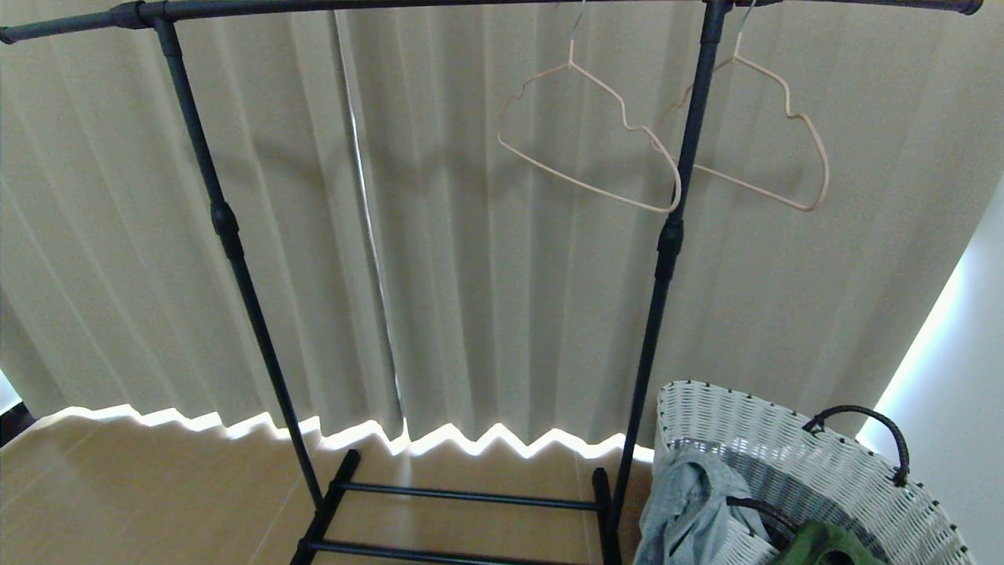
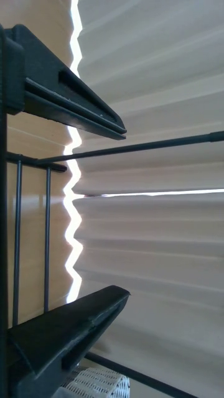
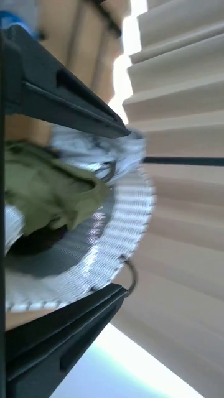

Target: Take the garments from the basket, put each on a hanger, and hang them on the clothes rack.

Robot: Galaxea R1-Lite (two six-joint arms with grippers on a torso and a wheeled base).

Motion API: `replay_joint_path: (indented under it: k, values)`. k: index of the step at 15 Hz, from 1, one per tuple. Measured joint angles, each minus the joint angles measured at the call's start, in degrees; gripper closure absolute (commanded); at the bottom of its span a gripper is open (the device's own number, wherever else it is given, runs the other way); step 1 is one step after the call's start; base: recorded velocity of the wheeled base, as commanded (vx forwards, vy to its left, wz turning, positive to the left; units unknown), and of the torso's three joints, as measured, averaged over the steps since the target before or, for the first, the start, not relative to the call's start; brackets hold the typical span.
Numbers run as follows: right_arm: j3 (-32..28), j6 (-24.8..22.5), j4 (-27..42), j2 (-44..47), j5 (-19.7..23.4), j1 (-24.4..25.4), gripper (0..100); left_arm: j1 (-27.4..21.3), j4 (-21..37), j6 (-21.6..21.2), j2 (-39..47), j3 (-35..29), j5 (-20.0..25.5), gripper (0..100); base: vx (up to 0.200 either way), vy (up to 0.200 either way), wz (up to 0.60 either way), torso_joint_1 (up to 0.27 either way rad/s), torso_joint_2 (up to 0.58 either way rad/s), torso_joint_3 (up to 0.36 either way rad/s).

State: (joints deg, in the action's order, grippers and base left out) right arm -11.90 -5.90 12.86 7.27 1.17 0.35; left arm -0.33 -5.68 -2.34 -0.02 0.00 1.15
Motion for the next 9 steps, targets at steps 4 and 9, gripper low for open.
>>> replay_joint_path:
  k: [4,9]
  values:
    - [-3.9,-10.3,2.3,19.1,-8.1,0.0,0,0.0,0.0,0.6,0.0,0.0,-0.4,0,0.0,0.0,0.0,0.0,0.0,0.0]
    - [-1.6,-24.5,-5.6,43.7,-15.3,-0.1,0,0.1,-0.1,1.2,0.0,0.0,-0.5,0,0.0,0.0,0.0,0.0,0.0,0.0]
